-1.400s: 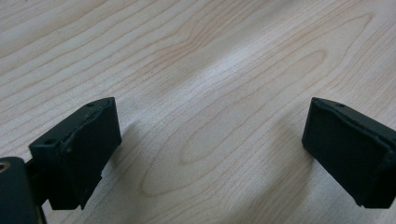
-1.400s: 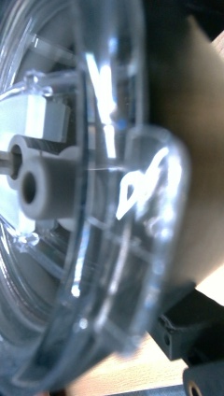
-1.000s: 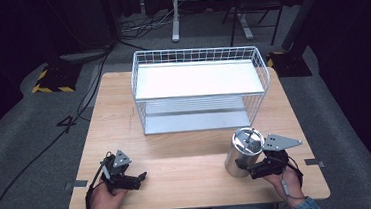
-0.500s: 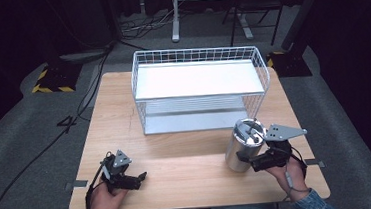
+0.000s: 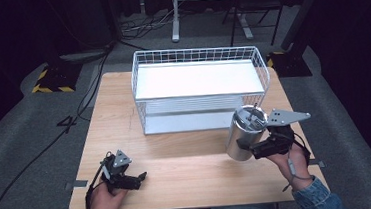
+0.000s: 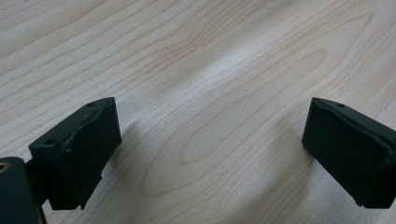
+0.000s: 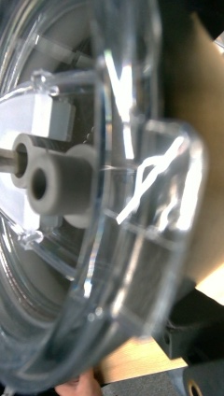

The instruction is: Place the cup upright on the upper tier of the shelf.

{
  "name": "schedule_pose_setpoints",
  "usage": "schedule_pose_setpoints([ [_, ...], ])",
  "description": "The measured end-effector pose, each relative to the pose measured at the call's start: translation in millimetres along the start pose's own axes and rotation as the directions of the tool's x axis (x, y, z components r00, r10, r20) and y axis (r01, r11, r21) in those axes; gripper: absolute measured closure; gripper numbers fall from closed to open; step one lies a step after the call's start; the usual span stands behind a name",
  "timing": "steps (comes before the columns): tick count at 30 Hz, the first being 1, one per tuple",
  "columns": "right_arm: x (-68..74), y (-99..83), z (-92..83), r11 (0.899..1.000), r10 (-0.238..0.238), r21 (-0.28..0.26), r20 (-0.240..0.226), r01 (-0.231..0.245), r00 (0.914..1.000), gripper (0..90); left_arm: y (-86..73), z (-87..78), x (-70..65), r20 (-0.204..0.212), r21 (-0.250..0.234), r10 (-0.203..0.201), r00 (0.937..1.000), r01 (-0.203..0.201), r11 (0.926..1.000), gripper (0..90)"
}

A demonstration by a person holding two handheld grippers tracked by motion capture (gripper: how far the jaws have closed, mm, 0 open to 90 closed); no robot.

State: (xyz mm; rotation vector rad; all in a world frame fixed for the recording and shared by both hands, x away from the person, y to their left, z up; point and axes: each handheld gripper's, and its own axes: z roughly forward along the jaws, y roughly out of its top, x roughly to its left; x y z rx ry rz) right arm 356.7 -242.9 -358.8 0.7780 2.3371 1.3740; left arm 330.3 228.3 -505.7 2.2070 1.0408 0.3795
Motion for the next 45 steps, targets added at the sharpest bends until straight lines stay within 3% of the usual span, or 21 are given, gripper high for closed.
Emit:
schedule_pose_setpoints([
  [11,0.3,34.6,-5.8,1.000,-0.010,-0.001,0.005,0.010,0.9999,3.8,0.0,0.0,-0.1,0.000,0.001,-0.002,1.0000,0.002,1.0000,4.9],
  [21,-3.8,56.8,-9.8,1.000,0.002,-0.008,-0.021,-0.002,0.9998,3.8,0.0,0.0,0.0,0.000,0.000,0.000,1.0000,0.000,1.0000,4.9],
  [29,-8.7,87.3,-20.3,1.000,-0.002,-0.028,-0.030,0.001,0.9995,3.8,0.0,-0.1,0.3,-0.010,-0.002,-0.001,0.9999,0.001,1.0000,4.8],
  [32,-9.7,98.0,-22.4,0.999,-0.009,-0.033,-0.021,0.008,0.9997,3.8,-0.9,-0.4,0.2,-0.024,-0.003,-0.032,0.9992,0.032,0.9995,4.8],
  [45,-18.6,147.5,-12.4,0.998,-0.022,-0.066,-0.021,0.021,0.9995,3.8,-1.8,-1.6,-0.7,-0.039,-0.001,-0.040,0.9984,0.040,0.9992,4.8],
])
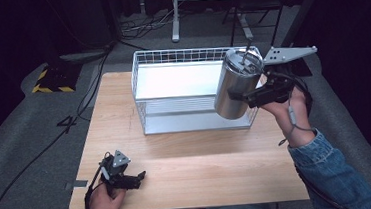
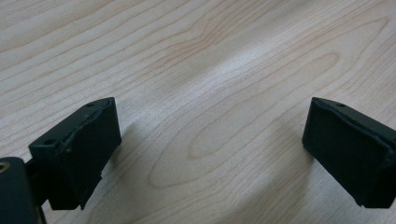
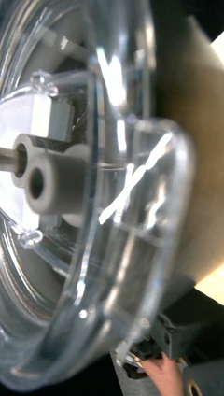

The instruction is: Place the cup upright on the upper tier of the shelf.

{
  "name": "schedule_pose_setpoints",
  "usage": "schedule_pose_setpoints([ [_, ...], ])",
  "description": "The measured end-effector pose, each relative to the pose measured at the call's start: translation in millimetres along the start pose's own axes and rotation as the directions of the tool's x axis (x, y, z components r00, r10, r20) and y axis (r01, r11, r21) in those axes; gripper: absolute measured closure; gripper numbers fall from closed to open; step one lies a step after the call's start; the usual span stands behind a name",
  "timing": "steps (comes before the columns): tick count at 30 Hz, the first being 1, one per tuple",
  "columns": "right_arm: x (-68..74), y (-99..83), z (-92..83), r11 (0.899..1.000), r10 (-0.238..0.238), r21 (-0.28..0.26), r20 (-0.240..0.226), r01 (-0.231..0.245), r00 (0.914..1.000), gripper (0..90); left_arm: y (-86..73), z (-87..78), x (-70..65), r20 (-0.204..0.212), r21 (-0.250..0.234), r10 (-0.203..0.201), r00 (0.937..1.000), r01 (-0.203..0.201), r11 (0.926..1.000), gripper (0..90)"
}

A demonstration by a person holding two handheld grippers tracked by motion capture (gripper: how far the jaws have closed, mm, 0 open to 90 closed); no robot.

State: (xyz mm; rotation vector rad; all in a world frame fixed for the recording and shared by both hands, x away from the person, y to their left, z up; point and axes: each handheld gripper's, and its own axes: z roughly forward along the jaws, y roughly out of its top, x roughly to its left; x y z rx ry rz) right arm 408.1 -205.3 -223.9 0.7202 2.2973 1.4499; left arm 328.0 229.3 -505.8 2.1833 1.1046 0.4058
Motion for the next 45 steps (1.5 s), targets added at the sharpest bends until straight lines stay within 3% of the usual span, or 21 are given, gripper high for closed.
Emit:
schedule_pose_setpoints([
  [16,-26.5,38.8,46.5,1.000,0.014,-0.024,0.052,-0.012,0.9986,3.8,0.8,1.1,0.6,-0.004,-0.003,-0.013,0.9999,0.013,0.9999,4.8],
  [25,-32.2,57.5,73.1,0.999,-0.024,-0.033,0.094,0.028,0.9953,3.8,2.8,2.8,2.2,-0.012,-0.004,-0.020,0.9997,0.020,0.9998,4.8],
  [35,-44.0,63.7,104.0,1.000,0.003,-0.029,0.106,0.000,0.9943,3.8,3.2,3.0,2.6,-0.015,-0.005,-0.019,0.9997,0.018,0.9998,4.8],
  [45,-56.5,58.7,126.1,0.999,0.039,-0.029,0.112,-0.036,0.9929,3.8,3.2,3.0,2.6,-0.014,-0.005,-0.018,0.9997,0.018,0.9998,4.8],
])
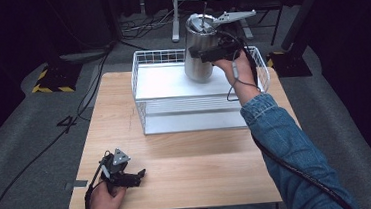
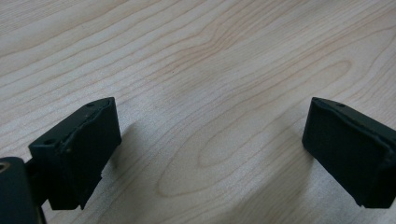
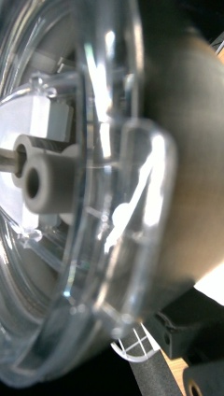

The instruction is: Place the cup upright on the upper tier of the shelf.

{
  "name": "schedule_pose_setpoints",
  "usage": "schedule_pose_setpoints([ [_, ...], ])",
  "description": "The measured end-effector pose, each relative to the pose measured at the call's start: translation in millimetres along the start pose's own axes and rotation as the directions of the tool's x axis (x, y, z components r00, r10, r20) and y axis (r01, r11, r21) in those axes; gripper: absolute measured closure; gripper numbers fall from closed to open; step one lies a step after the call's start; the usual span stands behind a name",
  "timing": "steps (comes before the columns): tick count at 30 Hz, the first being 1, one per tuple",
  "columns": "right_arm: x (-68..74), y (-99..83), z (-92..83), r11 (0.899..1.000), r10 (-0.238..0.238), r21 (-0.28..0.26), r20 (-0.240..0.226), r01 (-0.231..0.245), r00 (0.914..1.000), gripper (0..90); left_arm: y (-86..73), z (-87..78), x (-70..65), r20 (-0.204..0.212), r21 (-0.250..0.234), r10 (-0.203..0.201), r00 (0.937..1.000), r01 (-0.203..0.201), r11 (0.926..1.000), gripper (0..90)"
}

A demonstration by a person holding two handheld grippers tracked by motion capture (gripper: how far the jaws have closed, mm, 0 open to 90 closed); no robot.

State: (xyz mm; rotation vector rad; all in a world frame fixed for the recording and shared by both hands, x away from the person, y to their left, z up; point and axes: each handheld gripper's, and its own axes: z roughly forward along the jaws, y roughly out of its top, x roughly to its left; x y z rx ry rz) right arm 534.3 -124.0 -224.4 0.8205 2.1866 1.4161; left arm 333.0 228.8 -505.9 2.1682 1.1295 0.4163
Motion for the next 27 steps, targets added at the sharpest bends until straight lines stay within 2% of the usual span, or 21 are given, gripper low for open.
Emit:
schedule_pose_setpoints([
  [7,-1.8,-4.8,8.4,1.000,0.007,0.011,0.005,-0.008,1.0000,3.7,0.0,0.0,0.0,-0.001,-0.001,0.000,1.0000,0.000,1.0000,4.8],
  [24,-5.9,-14.6,16.6,0.999,0.019,0.047,-0.001,-0.019,0.9998,3.6,0.0,0.0,0.0,-0.001,-0.001,0.000,1.0000,0.000,1.0000,4.8],
  [27,-6.1,-15.6,16.8,0.999,0.022,0.037,-0.005,-0.022,0.9997,3.7,0.0,0.1,0.0,0.000,-0.001,-0.001,1.0000,0.001,1.0000,4.8],
])
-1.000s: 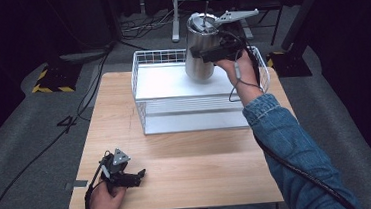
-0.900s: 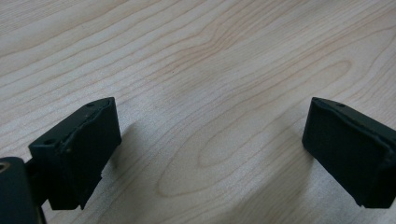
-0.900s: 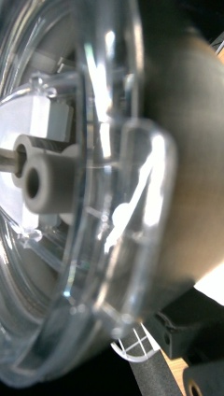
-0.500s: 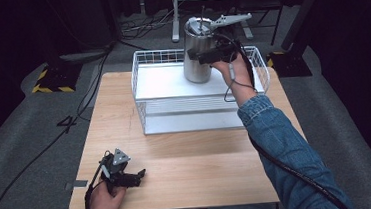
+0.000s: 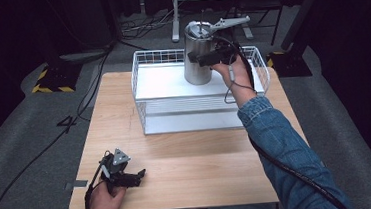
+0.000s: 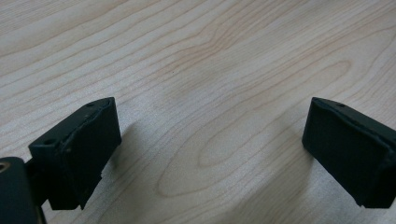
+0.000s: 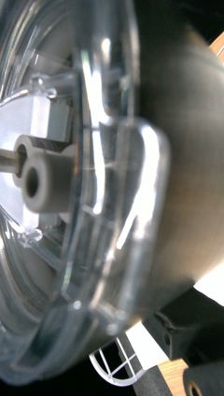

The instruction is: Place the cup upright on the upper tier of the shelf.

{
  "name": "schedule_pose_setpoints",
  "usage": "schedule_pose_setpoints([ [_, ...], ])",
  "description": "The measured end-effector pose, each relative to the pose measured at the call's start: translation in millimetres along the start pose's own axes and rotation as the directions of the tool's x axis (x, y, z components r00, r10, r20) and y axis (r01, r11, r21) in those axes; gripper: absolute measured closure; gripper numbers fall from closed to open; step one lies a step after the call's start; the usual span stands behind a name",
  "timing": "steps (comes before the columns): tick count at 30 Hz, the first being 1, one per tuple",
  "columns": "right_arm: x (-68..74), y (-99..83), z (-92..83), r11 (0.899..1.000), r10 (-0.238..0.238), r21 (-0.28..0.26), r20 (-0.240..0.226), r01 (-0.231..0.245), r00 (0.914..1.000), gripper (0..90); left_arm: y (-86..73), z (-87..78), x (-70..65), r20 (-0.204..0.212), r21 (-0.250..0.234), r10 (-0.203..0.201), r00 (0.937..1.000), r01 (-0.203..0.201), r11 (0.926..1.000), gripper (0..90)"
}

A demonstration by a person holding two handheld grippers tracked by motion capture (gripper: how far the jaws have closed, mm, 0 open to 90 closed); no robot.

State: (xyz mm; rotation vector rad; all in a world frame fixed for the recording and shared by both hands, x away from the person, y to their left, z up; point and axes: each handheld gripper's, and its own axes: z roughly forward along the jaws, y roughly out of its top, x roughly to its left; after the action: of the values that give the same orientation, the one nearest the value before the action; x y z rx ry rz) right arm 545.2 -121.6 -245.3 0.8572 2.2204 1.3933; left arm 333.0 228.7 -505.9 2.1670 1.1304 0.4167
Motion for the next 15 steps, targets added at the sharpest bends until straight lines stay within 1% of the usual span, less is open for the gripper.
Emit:
schedule_pose_setpoints([
  [8,0.4,-3.1,0.7,1.000,0.004,-0.023,0.004,-0.004,1.0000,3.4,0.0,0.0,-0.1,-0.001,0.000,0.000,1.0000,0.000,1.0000,4.8],
  [15,-0.6,-3.9,0.9,1.000,0.002,-0.027,-0.002,-0.002,1.0000,3.3,0.0,0.0,0.0,0.000,0.000,0.000,1.0000,0.000,1.0000,4.8],
])
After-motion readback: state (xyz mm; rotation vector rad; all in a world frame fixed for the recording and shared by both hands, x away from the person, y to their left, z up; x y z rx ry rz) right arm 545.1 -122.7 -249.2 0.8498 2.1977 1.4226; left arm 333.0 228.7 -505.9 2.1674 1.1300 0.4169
